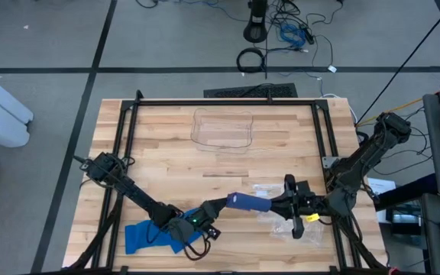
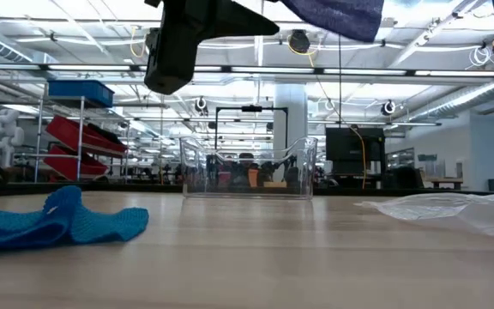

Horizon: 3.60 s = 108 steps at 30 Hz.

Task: Roll bandage
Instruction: Roll the purple bandage

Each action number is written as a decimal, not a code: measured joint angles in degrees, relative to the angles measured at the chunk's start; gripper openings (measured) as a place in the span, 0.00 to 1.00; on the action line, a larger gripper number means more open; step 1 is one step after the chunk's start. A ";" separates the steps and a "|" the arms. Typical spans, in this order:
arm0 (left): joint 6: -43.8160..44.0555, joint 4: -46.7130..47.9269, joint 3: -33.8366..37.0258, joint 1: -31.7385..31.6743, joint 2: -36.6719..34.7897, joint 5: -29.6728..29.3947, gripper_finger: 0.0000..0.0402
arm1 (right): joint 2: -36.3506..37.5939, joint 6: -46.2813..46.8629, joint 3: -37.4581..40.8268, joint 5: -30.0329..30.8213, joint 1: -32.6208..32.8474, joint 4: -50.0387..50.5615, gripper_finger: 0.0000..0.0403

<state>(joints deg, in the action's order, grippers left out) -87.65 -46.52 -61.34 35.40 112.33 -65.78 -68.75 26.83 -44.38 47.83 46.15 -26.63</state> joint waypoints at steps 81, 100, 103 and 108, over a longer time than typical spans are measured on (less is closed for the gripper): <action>-9.29 -5.69 0.00 4.13 -0.94 6.80 0.37 | -1.44 7.89 0.00 4.34 0.26 9.90 0.00; -8.69 -8.32 0.00 4.09 -0.94 9.58 0.37 | -5.25 10.31 -0.01 4.34 0.54 7.83 0.00; -8.70 -8.22 0.00 3.72 -0.94 11.61 0.37 | -5.22 10.14 -0.01 4.35 0.00 7.25 0.00; -8.71 -8.22 0.00 2.72 -0.94 12.17 0.37 | -5.22 10.17 -0.02 4.33 -1.02 7.36 0.00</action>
<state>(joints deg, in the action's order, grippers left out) -96.35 -54.74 -61.34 38.12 111.39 -53.60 -73.97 36.99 -44.40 52.16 45.13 -19.27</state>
